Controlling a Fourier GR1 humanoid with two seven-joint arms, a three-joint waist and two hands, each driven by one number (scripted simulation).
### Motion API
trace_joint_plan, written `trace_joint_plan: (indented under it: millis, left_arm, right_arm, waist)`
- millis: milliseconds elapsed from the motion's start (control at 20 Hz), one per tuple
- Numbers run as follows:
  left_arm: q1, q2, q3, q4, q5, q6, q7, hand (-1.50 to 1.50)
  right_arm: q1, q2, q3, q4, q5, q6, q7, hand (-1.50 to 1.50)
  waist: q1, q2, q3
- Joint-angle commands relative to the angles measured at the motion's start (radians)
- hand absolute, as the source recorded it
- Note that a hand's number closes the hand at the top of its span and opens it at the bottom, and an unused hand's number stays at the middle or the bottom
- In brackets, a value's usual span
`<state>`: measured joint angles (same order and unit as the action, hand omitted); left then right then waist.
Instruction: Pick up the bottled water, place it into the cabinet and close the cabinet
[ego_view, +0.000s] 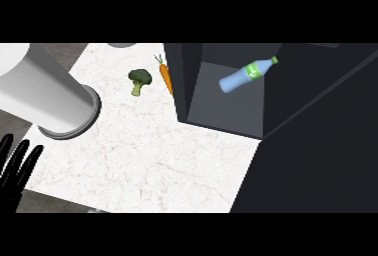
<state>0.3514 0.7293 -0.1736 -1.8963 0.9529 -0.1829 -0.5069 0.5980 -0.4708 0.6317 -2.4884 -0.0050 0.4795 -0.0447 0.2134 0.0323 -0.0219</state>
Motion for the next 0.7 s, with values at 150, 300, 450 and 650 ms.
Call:
trace_joint_plan:
  millis: [150, 300, 450, 650]
  left_arm:
    - [-0.012, 0.025, 0.015, 0.008, 0.010, -0.026, 0.014, -1.50]
    - [-0.010, 0.033, 0.027, 0.009, 0.018, -0.028, 0.018, -1.50]
    - [-0.007, 0.033, 0.029, 0.009, 0.021, -0.032, 0.017, -1.50]
    - [-0.014, 0.037, 0.042, 0.018, 0.036, -0.052, 0.014, -1.50]
  right_arm:
    - [-0.167, -0.023, 0.092, -0.039, 0.050, 0.071, 0.108, 1.50]
    - [-0.200, -0.005, 0.096, -0.022, 0.029, 0.062, 0.121, 1.50]
    - [-0.215, -0.019, 0.094, -0.024, 0.023, 0.070, 0.143, 1.50]
    - [-0.256, -0.028, 0.069, -0.017, 0.016, 0.077, 0.150, 1.50]
  waist:
    - [0.030, -0.001, -0.007]
    - [0.025, -0.002, -0.005]
    - [0.022, -0.005, -0.007]
    - [0.029, -0.001, -0.011]
